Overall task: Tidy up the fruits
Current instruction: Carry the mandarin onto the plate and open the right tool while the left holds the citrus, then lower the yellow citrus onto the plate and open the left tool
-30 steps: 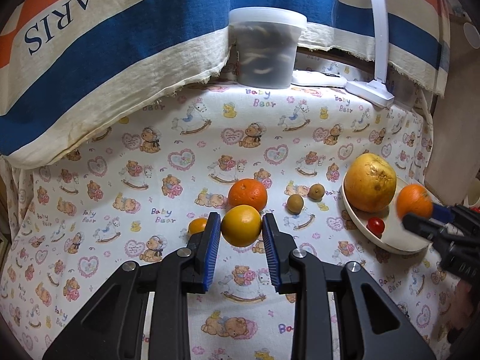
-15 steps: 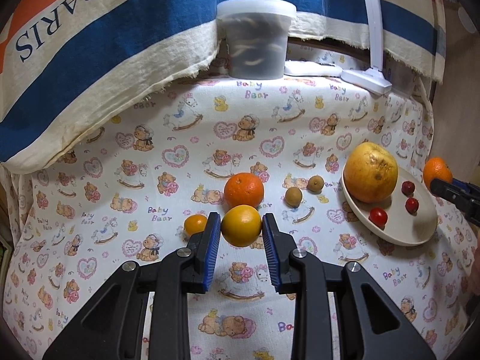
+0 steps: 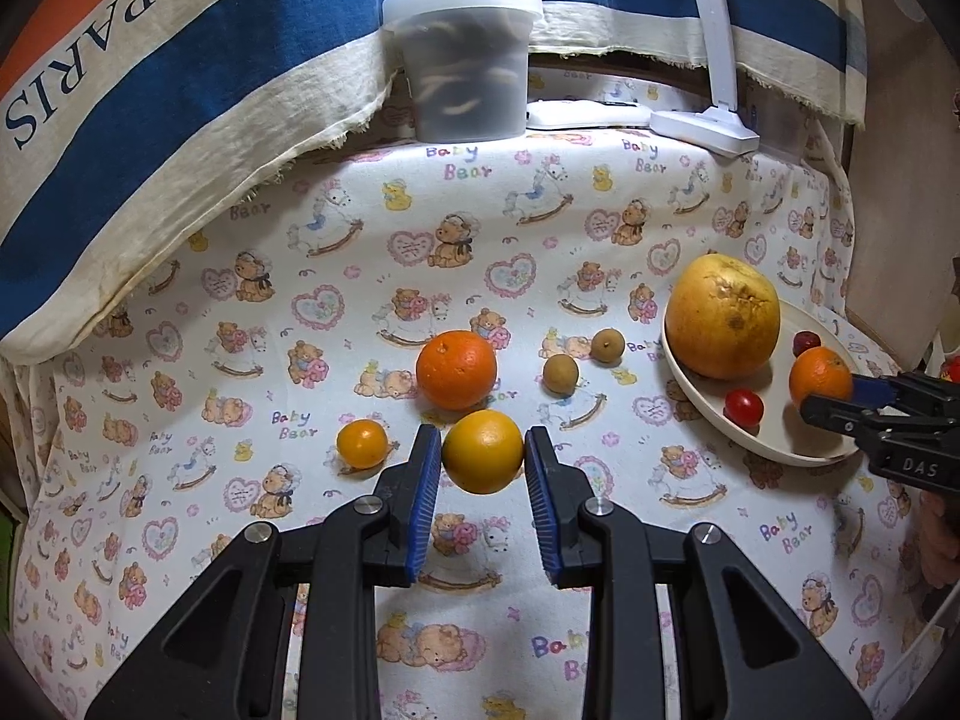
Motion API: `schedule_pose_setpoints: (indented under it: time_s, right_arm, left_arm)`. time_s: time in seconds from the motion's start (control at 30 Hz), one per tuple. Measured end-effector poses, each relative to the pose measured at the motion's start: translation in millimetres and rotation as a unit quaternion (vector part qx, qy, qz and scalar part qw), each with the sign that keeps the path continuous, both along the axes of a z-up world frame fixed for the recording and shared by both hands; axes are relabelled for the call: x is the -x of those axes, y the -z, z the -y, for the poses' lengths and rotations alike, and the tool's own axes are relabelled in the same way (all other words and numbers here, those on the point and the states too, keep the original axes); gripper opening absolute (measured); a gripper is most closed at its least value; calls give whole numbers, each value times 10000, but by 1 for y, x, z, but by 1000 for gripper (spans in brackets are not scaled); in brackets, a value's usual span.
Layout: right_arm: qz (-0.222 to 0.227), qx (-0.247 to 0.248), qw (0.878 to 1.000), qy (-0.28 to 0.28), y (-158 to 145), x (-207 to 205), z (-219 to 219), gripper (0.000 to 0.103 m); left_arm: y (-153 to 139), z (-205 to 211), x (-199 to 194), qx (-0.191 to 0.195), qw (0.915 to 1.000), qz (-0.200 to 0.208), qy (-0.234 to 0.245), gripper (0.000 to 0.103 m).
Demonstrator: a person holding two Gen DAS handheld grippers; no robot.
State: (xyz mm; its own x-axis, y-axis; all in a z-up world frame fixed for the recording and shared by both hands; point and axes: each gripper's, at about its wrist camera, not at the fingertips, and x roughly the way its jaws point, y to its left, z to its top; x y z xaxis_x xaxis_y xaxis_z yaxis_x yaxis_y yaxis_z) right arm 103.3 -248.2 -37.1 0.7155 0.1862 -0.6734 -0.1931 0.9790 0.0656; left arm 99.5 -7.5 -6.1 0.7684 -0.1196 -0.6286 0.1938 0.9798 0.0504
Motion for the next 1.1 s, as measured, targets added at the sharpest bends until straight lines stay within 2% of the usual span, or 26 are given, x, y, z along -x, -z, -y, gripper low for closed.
schedule_pose_setpoints:
  time_s: [0.33,0.47,0.57,0.67,0.83,1.0,1.1]
  right_arm:
    - [-270,-10,9996,-6,10,-6,0,53]
    - [108,-11,9999,48,-3,4,1,81]
    - [352,-157,9992,66,-16,10,8,82]
    - [479,-311,9978,346,-24,12,22,82]
    - [663,-249,9952,679,-34,14,38,82]
    - [693,-324,9947,694,-38,16,45,82]
    - [703,-308,9946,705,-38,17,45,82]
  left_arm:
    - [0,15,7,-46,9998,2,194,28]
    - [-2,26,9,-5,9995,5,328,28]
    - [-3,37,5,43,9989,-113,450,28]
    - [-4,49,1,161,9977,-256,611,28]
    - [-7,80,1,157,9946,-337,973,28]
    - [1,115,-3,-103,9907,-443,1283,28]
    - [7,127,-7,-96,9885,-570,1398,28]
